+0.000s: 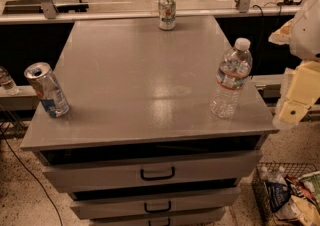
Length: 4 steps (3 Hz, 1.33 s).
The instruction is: Knock water bottle over
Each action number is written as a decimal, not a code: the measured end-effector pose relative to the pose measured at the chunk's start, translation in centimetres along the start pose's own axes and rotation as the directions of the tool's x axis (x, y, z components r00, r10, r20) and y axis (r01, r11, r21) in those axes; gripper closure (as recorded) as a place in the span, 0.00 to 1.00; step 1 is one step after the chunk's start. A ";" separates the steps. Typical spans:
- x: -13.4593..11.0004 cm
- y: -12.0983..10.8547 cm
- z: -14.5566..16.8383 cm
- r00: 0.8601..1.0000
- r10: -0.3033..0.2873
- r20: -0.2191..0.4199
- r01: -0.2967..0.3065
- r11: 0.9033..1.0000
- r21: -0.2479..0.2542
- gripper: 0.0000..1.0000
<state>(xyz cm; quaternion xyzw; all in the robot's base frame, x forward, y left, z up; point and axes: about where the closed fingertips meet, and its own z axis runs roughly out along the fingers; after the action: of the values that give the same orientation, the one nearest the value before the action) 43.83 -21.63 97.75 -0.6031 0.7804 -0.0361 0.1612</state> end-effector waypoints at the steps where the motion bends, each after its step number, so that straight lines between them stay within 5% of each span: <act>1: 0.0 0.0 0.0 1.000 0.000 0.000 0.000 1.000 0.000 0.00; 2: 1.2 -1.2 0.2 0.998 0.017 0.068 -0.018 1.000 0.012 0.00; 3: 3.2 -3.9 1.3 0.973 0.046 0.225 -0.054 0.998 0.029 0.00; 4: 2.9 -4.7 3.9 0.913 0.070 0.401 -0.064 0.998 -0.029 0.00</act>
Offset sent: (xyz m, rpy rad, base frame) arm 0.0266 -0.0409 -0.0091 0.1853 -0.0574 -0.0055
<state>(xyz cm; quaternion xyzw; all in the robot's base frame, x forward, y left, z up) 48.73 -25.08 94.65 -0.5718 0.7511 0.1002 0.3144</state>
